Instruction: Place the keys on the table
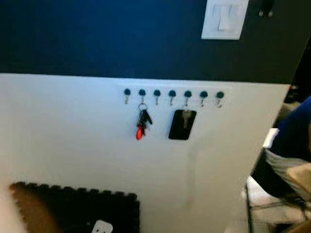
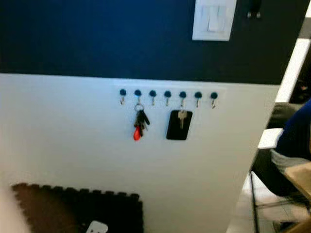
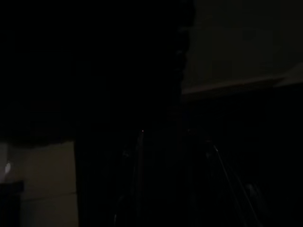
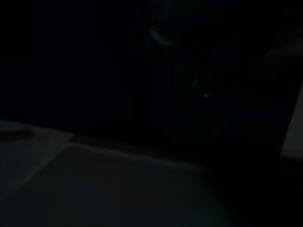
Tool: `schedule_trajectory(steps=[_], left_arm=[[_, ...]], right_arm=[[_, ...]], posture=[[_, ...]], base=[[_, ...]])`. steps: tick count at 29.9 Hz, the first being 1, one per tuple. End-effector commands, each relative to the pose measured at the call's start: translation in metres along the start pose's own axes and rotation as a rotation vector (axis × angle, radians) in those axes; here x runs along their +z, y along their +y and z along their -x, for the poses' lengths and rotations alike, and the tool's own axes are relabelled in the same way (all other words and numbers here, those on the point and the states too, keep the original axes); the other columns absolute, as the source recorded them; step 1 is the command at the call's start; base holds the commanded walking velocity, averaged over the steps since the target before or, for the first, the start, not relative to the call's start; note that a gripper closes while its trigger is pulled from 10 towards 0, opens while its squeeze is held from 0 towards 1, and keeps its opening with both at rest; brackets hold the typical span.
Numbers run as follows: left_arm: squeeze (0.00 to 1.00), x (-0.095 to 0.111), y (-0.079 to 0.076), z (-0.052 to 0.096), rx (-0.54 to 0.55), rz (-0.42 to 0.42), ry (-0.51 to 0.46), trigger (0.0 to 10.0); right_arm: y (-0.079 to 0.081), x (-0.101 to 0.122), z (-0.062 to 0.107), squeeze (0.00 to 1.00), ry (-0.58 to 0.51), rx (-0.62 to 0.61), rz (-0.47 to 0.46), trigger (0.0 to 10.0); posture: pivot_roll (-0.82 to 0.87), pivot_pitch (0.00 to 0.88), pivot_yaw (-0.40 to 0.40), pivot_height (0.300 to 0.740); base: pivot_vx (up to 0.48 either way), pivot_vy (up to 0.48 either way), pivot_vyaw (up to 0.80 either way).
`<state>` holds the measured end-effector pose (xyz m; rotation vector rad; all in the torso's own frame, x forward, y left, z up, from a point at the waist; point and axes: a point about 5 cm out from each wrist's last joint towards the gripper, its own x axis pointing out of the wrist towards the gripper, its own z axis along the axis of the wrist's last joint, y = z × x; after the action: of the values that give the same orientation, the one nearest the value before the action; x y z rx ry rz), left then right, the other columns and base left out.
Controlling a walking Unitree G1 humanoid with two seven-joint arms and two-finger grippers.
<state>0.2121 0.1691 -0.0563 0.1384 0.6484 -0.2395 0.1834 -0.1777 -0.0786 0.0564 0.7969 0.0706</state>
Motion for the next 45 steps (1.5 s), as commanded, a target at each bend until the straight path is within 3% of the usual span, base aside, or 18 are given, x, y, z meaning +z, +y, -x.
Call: schedule_trajectory(steps=[1,9,11,21,29,45], left_arm=[[0.00,-0.003,-0.001,0.000,-0.005,-0.014,0.023,10.0],[0.00,-0.002,-0.001,-0.001,-0.003,-0.017,0.030,10.0],[0.00,-0.002,-0.001,-0.001,-0.002,-0.019,0.033,10.0],[0.00,0.001,0.001,-0.003,0.029,-0.023,0.027,10.0],[0.00,0.001,0.001,-0.003,0.023,-0.039,0.031,10.0],[0.00,-0.001,-0.001,-0.003,0.006,-0.042,0.048,10.0]], right_arm=[[0.000,-0.002,0.000,0.00,0.011,-0.006,-0.014,10.0],[0.000,-0.001,0.000,0.00,0.004,-0.013,-0.021,10.0],[-0.004,0.000,0.000,0.00,-0.001,-0.046,-0.075,10.0],[-0.004,0.001,0.000,0.00,-0.003,-0.042,-0.057,10.0],[-0.004,0.001,0.000,0.00,-0.003,-0.043,-0.060,10.0],[-0.003,0.010,-0.002,0.00,-0.049,-0.043,-0.035,10.0]], posture=[[0.07,0.015,-0.006,0.740],[0.07,0.017,-0.005,0.740],[0.07,0.017,-0.004,0.740],[0.07,0.019,-0.003,0.740],[0.07,0.018,-0.001,0.740],[0.07,0.018,0.003,0.740]], base=[[0.000,0.000,0.80],[0.000,0.000,0.80],[0.000,0.000,0.00],[0.000,0.000,0.00],[0.000,-0.453,0.00],[0.000,0.000,0.00]])
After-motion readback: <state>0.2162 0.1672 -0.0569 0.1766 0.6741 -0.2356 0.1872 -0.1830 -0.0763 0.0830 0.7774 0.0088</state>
